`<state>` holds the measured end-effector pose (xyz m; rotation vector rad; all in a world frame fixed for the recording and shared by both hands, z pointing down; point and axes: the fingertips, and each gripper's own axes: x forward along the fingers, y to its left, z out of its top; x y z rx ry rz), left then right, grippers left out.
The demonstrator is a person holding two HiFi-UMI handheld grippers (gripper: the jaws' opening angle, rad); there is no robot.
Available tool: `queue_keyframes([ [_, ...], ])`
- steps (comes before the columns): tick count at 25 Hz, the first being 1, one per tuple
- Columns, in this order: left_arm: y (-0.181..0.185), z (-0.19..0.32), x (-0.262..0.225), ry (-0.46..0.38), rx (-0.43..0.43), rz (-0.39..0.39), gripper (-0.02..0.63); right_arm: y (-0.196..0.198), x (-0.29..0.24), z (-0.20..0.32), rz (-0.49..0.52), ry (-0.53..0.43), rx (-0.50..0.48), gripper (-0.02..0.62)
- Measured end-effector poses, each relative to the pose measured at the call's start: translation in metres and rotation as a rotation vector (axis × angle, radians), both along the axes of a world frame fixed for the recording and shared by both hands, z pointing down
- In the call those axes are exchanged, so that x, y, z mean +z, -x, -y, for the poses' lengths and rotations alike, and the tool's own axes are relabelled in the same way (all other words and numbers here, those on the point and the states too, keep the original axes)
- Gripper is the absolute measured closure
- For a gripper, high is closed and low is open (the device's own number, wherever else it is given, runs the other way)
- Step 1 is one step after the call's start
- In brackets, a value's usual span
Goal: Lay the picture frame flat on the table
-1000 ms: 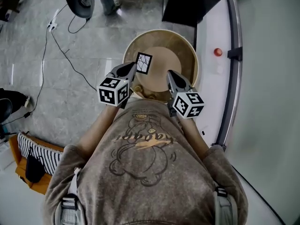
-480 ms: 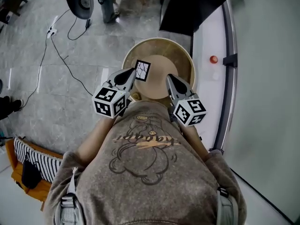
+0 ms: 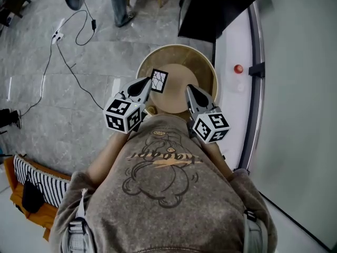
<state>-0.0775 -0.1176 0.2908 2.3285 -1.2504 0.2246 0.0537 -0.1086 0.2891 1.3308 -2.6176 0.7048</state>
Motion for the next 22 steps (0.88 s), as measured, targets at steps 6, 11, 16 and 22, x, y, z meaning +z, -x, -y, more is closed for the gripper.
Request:
queue_keyframes([
  [6, 0.0005, -0.0005, -0.0003, 0.004, -0.012, 0.003, 0.588, 0.0024, 0.0006, -0.0005, 0.006, 0.003, -0.014, 0.575],
  [11, -0.0003, -0.003, 0.0033, 0.011, -0.015, 0.005, 0.588, 0.004, 0.0022, -0.0011, 0.009, 0.003, -0.022, 0.575],
  [16, -0.0042, -0.002, 0.0064, 0.014, -0.015, -0.002, 0.588, 0.0034, 0.0047, 0.0006, 0.011, 0.003, -0.031, 0.575],
  [22, -0.0038, -0.0022, 0.0014, 0.019, -0.018, -0.014, 0.588, 0.0053, 0.0004, 0.0009, 0.014, 0.005, -0.035, 0.575],
])
